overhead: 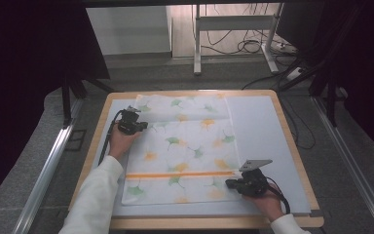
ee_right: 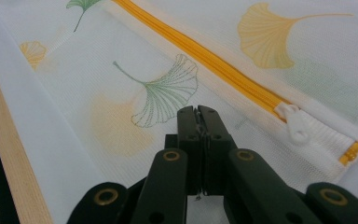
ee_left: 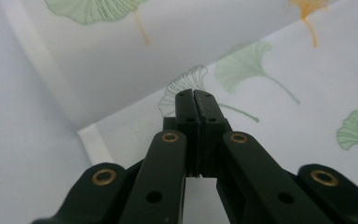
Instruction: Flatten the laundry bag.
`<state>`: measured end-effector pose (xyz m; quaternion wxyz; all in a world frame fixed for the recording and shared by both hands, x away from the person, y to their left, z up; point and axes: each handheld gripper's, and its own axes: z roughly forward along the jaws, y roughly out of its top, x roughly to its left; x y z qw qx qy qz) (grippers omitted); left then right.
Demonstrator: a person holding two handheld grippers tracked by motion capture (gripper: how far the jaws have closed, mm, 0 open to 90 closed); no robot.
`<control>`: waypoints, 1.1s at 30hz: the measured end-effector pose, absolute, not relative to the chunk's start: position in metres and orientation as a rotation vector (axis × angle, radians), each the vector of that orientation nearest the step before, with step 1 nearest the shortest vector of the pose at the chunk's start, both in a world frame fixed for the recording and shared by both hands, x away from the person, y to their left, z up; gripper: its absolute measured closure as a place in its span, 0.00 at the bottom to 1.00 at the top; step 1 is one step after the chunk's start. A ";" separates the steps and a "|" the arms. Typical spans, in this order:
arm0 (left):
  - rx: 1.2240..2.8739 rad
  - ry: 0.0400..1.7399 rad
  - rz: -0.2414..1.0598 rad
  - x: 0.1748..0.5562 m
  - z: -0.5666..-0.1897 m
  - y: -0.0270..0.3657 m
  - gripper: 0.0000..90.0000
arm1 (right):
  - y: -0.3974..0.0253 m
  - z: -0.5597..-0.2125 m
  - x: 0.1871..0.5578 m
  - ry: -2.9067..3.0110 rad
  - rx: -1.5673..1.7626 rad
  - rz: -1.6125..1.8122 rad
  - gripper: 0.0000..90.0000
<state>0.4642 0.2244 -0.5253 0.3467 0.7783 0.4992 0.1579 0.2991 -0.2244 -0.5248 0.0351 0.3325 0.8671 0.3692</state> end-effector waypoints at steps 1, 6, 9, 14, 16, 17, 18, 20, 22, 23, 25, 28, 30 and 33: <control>2.017 1.289 0.410 0.462 -0.523 0.226 1.00 | -0.224 -0.525 0.299 2.663 1.019 1.133 0.98; 2.021 1.229 0.399 0.445 -0.515 0.225 0.99 | -0.224 -0.525 0.299 2.661 1.016 1.129 0.98; 2.032 1.190 0.398 0.431 -0.512 0.224 0.99 | -0.224 -0.525 0.299 2.660 1.018 1.129 0.98; 2.009 1.146 0.399 0.404 -0.507 0.228 0.96 | -0.223 -0.524 0.298 2.657 1.015 1.124 0.98; 2.006 1.129 0.401 0.394 -0.504 0.229 0.90 | -0.223 -0.524 0.298 2.657 1.015 1.125 0.98; 2.007 1.122 0.404 0.389 -0.504 0.230 0.85 | -0.223 -0.524 0.298 2.657 1.014 1.124 0.98; 2.002 1.124 0.408 0.383 -0.503 0.229 0.80 | -0.223 -0.524 0.298 2.657 1.014 1.124 0.98; 1.996 1.132 0.416 0.372 -0.502 0.230 0.69 | -0.223 -0.524 0.298 2.656 1.013 1.123 0.98; 1.976 1.148 0.424 0.359 -0.502 0.232 0.59 | -0.223 -0.524 0.298 2.655 1.015 1.123 0.98; 1.981 1.158 0.426 0.355 -0.503 0.232 0.55 | -0.223 -0.524 0.298 2.655 1.014 1.122 0.98; 2.000 1.173 0.457 0.344 -0.504 0.234 0.49 | -0.223 -0.524 0.298 2.655 1.016 1.122 0.98; 2.022 1.163 0.442 0.327 -0.506 0.235 0.46 | -0.222 -0.524 0.297 2.653 1.013 1.117 0.97; 2.032 1.153 0.409 0.313 -0.508 0.235 0.43 | -0.222 -0.524 0.297 2.653 1.004 1.113 0.96; 2.061 1.091 0.379 0.292 -0.511 0.234 0.40 | -0.221 -0.523 0.296 2.657 0.996 1.110 0.95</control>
